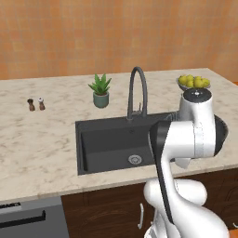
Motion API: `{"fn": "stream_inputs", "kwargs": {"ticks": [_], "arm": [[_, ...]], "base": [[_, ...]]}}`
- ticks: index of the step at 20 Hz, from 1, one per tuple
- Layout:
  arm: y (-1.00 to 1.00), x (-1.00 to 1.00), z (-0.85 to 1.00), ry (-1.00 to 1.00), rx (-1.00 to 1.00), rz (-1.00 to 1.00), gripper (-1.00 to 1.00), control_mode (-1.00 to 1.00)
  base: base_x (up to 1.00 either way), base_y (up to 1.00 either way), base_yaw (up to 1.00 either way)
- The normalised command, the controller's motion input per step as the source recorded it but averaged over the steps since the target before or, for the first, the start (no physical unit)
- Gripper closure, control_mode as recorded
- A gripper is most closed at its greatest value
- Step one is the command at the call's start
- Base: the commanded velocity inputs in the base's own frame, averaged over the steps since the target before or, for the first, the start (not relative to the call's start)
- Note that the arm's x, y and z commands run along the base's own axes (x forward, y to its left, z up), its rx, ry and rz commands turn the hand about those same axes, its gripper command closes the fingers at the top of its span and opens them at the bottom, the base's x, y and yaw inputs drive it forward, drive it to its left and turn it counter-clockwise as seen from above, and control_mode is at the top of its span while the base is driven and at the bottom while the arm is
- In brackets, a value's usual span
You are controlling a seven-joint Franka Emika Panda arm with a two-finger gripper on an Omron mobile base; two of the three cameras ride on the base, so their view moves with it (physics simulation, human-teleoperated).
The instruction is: Pick the potato from the sink and place it in the bowl. Then pick the bowl and place it in the microwave. Then close the microwave door and press the start button.
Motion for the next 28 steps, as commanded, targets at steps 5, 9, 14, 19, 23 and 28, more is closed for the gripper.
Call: {"fn": "stream_inputs", "kwargs": {"ticks": [5, 9, 14, 19, 23, 28], "arm": [[-0.21, 0.01, 0.00, 0.00, 0.04, 0.10, 1.00, -1.00], [0.00, -0.02, 0.00, 0.00, 0.00, -0.09, 1.00, -1.00], [0.00, -0.11, 0.00, 0.00, 0.00, -0.42, 1.00, -1.00], [-0.10, 0.17, 0.00, 0.00, 0.03, 0.00, 1.00, -1.00], [-0.04, 0.00, 0.00, -0.01, 0.02, -0.01, 1.00, -1.00], [0.00, -0.01, 0.00, -0.01, 0.00, -0.01, 1.00, 1.00]], "base": [[0.00, 0.00, 0.00], [0.00, 0.00, 0.00], [0.00, 0.00, 0.00], [0.00, 0.00, 0.00], [0.00, 0.00, 0.00], [-0.02, 0.00, -0.04]]}}
